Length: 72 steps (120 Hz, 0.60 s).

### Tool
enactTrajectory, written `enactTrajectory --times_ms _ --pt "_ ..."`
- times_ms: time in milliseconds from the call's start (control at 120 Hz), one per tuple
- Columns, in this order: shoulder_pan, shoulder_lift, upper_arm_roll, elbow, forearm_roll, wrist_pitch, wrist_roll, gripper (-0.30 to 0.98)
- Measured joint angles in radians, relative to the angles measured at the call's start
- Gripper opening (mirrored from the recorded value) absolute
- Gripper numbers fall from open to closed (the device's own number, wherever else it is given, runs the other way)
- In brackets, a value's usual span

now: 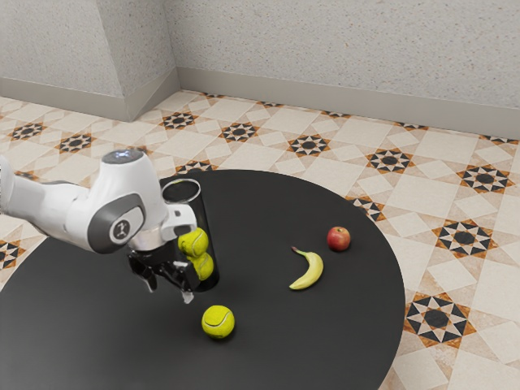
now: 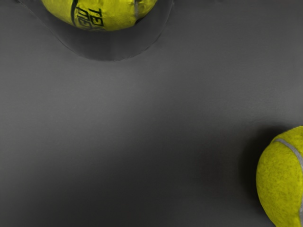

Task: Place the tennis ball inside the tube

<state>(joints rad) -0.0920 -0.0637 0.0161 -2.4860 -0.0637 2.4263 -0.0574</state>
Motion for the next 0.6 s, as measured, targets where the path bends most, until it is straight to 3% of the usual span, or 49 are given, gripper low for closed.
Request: enactTrajectory --times_ms 267,600 --pt "-0.115 0.017 0.079 -0.011 -0.074 0.147 0.048 0.69" --pt "-0.232 0.02 0.02 -0.028 -0.074 0.176 0.021 0.69"
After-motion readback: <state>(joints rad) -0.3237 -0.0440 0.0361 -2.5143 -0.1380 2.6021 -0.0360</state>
